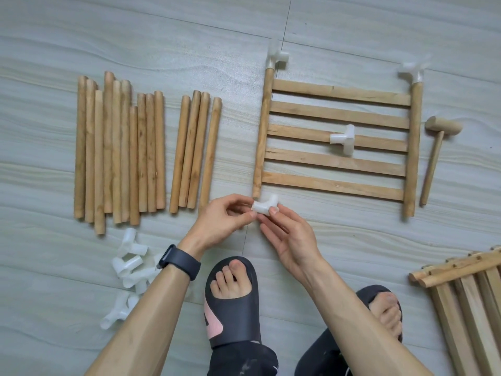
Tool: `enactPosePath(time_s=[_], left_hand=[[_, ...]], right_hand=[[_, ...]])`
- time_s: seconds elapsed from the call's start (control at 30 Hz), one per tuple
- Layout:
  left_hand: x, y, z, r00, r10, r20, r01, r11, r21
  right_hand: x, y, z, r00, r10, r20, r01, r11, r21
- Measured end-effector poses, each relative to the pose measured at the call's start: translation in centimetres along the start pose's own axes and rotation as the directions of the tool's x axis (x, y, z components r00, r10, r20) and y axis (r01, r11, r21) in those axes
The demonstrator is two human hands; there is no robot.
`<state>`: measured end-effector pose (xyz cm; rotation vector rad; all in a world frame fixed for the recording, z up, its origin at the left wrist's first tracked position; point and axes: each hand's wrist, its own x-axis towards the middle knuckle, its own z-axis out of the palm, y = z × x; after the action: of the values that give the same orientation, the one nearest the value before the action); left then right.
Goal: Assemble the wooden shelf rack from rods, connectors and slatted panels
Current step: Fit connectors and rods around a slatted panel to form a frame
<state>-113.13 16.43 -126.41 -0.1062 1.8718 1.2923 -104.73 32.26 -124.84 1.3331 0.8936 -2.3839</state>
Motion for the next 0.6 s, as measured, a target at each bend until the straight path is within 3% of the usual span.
enactPosePath(time_s=[0.17, 0.33, 0.4, 0.5, 0.6], left_hand=[[0.7, 0.4, -0.8, 1.000, -0.018, 0.022, 0.018, 1.000, -0.007], [1.2, 0.4, -0.1, 0.998, -0.024, -0.050, 0.026, 0.999, 0.041], [1.1, 0.4, -0.1, 0.998, -0.035, -0.057, 0.034, 0.999, -0.019], [0.4, 0.3, -0.3, 0.999, -0.025, -0.030, 0.022, 0.996, -0.084], [0.0, 0.1, -0.5, 0.999, 0.038, 0.013, -0.038, 0.999, -0.035]], right_hand=[[-0.1, 1.0, 0.1, 0.996, -0.059, 0.068, 0.081, 0.917, -0.390], [0.2, 1.5, 0.2, 0.987, -0.156, -0.050, 0.085, 0.752, -0.654], [0.3, 1.4, 0.2, 0.985, -0.162, -0.052, 0.088, 0.747, -0.659], [0.4, 1.0, 0.1, 0.991, -0.125, -0.043, 0.083, 0.839, -0.538], [0.3, 0.3, 0.4, 0.994, -0.108, -0.019, 0.080, 0.836, -0.543]])
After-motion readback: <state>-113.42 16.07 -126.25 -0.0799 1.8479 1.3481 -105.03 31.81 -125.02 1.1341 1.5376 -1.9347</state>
